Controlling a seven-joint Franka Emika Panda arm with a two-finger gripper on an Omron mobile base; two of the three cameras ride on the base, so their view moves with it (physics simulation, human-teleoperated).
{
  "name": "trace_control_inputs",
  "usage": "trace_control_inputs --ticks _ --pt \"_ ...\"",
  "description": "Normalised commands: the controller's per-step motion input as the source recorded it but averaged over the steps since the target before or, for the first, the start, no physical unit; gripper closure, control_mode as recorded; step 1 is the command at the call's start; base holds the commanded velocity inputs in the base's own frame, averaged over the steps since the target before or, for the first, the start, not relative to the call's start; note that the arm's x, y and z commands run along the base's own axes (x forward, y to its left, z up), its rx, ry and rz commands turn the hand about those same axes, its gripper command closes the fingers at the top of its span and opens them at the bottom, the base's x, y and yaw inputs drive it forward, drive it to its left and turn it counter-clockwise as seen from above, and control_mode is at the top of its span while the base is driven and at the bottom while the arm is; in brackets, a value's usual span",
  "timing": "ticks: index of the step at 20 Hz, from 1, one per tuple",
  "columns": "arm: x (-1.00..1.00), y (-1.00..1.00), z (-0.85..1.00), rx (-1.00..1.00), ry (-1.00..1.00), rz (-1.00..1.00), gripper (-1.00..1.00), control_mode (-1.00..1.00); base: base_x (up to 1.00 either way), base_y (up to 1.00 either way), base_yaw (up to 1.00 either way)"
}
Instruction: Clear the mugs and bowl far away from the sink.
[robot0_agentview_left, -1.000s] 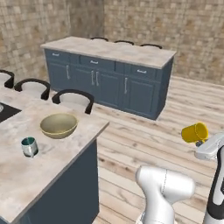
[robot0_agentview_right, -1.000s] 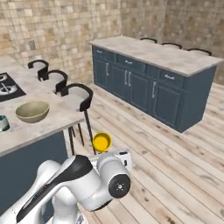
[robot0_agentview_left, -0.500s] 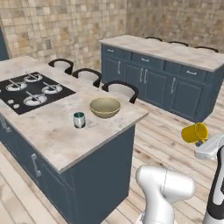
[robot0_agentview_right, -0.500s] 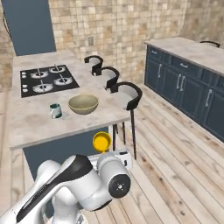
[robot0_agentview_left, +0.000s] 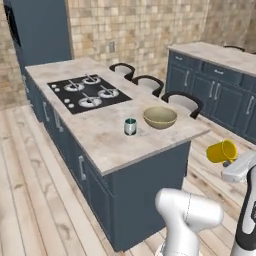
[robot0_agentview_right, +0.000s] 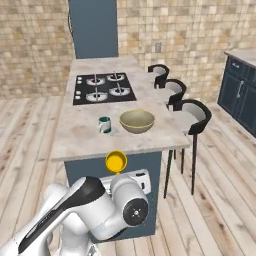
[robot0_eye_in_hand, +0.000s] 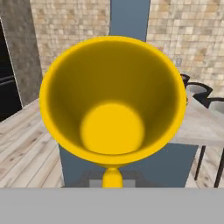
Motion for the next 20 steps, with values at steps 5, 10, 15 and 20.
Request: trace_control_inputs --ticks 5,10,15,20 --pt "0.0 0.0 0.0 0.0 0.0 0.0 1.0 1.0 0.09 0.0 0.39" --pt "0.0 0.0 0.0 0.0 0.0 0.0 1.0 1.0 0.34 0.0 0.36" --pt "0.0 0.0 0.0 0.0 0.0 0.0 1.0 1.0 0.58 0.0 0.3" --pt "0.0 0.0 0.0 0.0 0.0 0.0 1.0 1.0 0.64 -0.03 0.25"
